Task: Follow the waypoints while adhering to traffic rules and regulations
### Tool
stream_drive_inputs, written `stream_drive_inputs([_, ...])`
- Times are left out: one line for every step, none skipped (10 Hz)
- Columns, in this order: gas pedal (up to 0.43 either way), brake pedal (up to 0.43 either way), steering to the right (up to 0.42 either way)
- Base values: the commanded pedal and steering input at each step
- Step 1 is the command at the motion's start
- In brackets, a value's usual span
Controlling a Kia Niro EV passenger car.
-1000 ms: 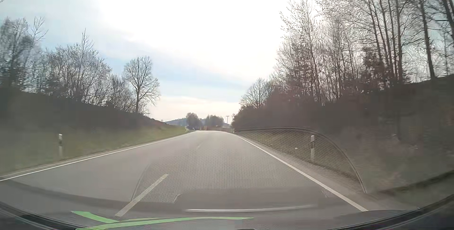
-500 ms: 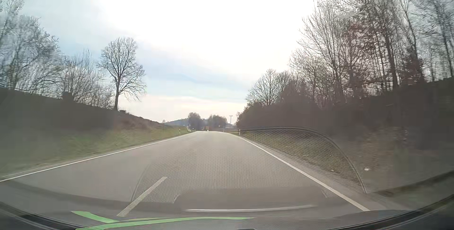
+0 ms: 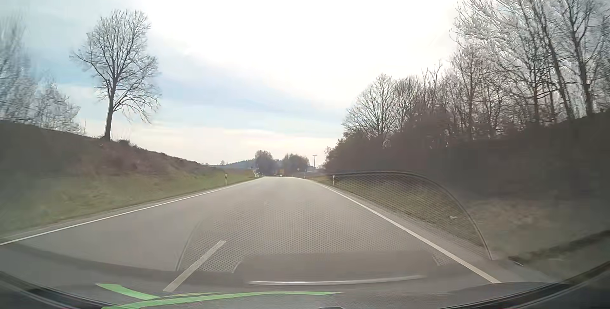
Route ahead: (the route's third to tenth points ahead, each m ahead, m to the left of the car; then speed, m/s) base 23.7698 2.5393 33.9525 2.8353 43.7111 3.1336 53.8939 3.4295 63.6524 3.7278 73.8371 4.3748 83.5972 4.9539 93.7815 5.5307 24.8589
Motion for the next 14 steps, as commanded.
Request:
stream_drive_inputs([0.177,0.000,0.000])
stream_drive_inputs([0.177,0.000,0.000])
stream_drive_inputs([0.189,0.000,-0.001])
stream_drive_inputs([0.189,0.000,0.000])
stream_drive_inputs([0.189,0.000,-0.001])
stream_drive_inputs([0.189,0.000,-0.001])
stream_drive_inputs([0.189,0.000,-0.001])
stream_drive_inputs([0.189,0.000,-0.002])
stream_drive_inputs([0.189,0.000,-0.002])
stream_drive_inputs([0.189,0.000,-0.003])
stream_drive_inputs([0.189,0.000,-0.003])
stream_drive_inputs([0.189,0.000,-0.003])
stream_drive_inputs([0.189,0.000,-0.004])
stream_drive_inputs([0.197,0.000,-0.003])
